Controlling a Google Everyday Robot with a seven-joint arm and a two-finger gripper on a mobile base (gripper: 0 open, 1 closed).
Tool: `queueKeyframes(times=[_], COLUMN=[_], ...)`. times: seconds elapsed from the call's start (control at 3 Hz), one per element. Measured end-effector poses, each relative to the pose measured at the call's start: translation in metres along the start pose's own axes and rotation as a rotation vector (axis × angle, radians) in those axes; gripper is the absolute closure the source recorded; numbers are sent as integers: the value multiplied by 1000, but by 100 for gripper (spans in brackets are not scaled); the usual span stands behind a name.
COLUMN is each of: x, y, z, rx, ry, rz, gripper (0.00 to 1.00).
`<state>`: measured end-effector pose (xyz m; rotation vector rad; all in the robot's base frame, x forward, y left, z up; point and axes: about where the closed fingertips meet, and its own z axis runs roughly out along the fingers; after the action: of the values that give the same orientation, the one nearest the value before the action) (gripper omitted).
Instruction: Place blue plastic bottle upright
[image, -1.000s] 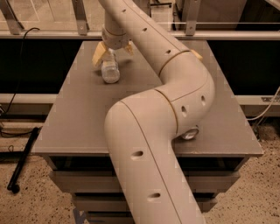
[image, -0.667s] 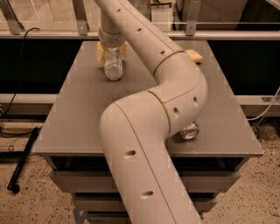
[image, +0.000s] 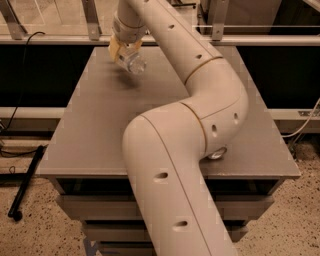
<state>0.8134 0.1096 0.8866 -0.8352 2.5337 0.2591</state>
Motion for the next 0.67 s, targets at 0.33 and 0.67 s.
queueKeyframes(times=[0.33,0.67], x=[-3,14], y=[-10,-27], z=[-44,-76], rx=[-95,-156], ry=[-157,-272], rz=[-114,-186], gripper=[100,100])
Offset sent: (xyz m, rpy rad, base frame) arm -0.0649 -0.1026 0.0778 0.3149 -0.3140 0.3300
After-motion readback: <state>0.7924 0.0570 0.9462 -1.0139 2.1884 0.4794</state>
